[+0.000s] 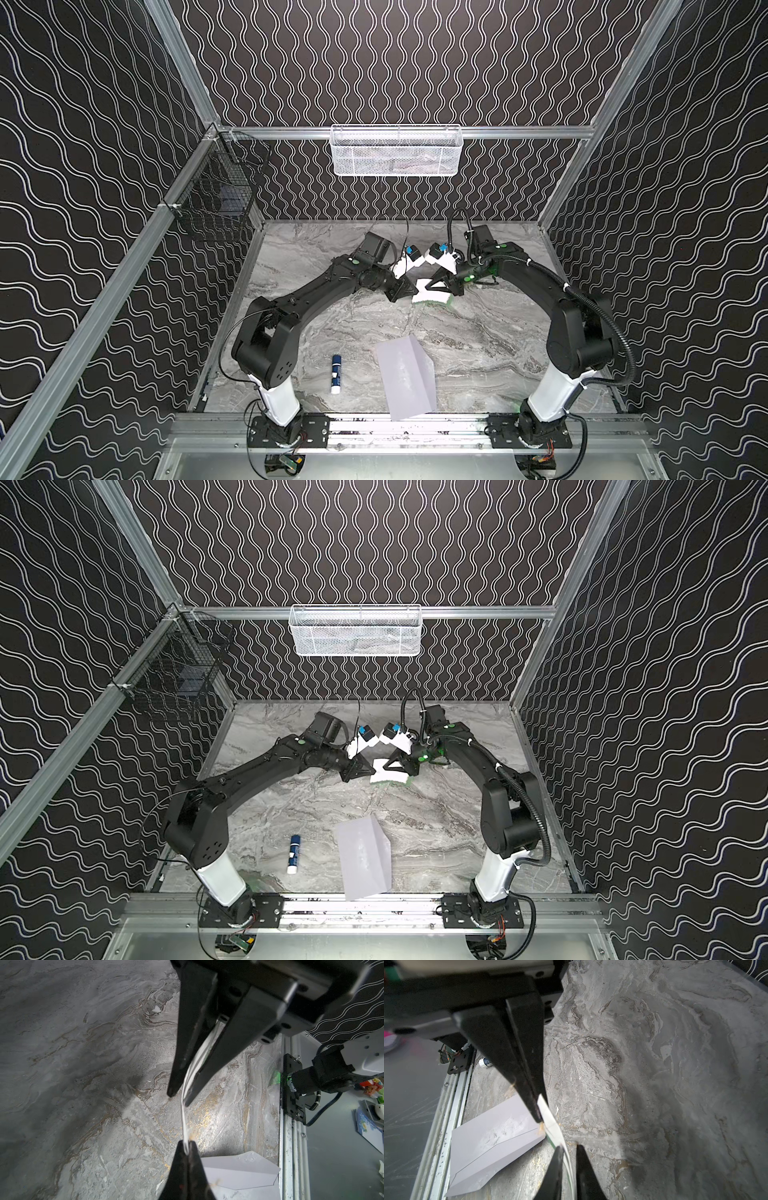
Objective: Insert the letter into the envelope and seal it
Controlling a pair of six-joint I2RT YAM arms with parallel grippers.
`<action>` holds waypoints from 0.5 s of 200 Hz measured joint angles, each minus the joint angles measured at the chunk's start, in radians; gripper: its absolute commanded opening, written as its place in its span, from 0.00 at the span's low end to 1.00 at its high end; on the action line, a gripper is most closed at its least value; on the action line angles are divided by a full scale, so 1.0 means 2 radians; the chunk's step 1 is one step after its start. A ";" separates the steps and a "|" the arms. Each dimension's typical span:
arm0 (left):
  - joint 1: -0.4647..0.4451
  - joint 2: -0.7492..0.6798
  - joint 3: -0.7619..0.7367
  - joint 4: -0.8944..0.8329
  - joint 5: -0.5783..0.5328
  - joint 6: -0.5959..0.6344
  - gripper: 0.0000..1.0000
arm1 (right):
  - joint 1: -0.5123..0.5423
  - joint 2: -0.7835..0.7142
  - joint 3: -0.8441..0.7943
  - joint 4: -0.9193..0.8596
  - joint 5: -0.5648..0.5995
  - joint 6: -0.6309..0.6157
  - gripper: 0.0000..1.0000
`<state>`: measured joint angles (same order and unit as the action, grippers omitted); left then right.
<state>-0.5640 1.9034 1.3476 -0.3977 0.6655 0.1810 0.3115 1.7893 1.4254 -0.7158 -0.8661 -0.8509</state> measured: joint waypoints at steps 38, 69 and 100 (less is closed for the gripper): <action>0.009 -0.007 -0.002 0.021 0.002 -0.031 0.33 | -0.001 0.030 0.056 -0.040 -0.008 0.016 0.00; 0.055 -0.031 -0.071 0.139 0.048 -0.131 0.51 | -0.006 0.010 0.040 -0.041 -0.030 0.039 0.00; 0.072 -0.039 -0.119 0.270 0.098 -0.231 0.53 | -0.027 -0.032 0.025 -0.011 -0.071 0.080 0.00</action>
<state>-0.4191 1.8259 1.1088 0.1429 0.8612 -0.2802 0.2577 1.7256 1.4754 -0.7387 -1.0084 -0.6910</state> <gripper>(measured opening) 0.509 0.050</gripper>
